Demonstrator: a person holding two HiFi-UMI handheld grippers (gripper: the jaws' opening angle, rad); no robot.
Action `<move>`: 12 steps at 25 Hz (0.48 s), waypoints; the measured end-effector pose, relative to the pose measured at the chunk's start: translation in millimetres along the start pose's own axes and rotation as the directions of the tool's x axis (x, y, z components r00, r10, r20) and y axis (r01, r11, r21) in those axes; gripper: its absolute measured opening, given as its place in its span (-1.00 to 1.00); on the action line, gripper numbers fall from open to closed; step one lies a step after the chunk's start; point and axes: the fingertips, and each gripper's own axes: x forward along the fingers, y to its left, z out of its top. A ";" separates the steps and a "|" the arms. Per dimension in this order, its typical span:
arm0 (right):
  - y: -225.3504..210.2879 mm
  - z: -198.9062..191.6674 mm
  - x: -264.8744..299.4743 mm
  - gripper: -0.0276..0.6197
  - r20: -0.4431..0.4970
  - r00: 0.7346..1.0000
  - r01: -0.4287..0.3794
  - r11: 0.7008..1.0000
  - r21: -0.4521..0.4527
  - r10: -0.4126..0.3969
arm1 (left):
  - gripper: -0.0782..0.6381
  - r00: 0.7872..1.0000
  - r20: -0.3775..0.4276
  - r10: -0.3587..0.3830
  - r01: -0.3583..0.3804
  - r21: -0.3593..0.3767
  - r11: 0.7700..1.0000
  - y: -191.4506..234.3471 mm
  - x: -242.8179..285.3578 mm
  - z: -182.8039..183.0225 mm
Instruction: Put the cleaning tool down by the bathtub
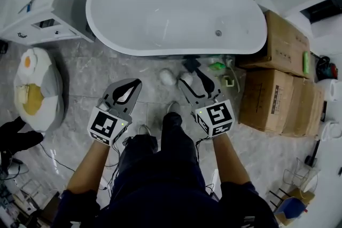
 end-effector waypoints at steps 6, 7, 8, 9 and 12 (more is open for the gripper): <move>22.2 42.1 -35.0 -0.15 0.066 0.998 -0.005 1.000 0.003 0.005 | -0.69 1.000 0.031 0.005 -0.006 0.023 1.000 -18.0 -32.0 37.4; 24.5 47.9 -40.8 -0.16 0.074 0.997 -0.005 1.000 -0.001 0.005 | -0.69 0.999 0.034 0.007 -0.008 0.026 1.000 -20.9 -36.6 41.9; 26.0 53.6 -46.4 -0.16 0.084 0.996 -0.003 1.000 -0.005 0.003 | -0.69 0.999 0.039 0.008 -0.010 0.030 1.000 -23.9 -40.8 46.7; 26.9 59.4 -52.0 -0.16 0.094 0.996 0.000 1.000 -0.007 0.000 | -0.69 0.999 0.047 0.011 -0.013 0.034 0.999 -26.6 -44.7 52.7; 30.1 76.9 -66.8 -0.16 0.127 0.992 0.006 1.000 0.002 -0.006 | -0.69 0.997 0.072 0.020 -0.023 0.046 0.999 -33.5 -55.5 71.0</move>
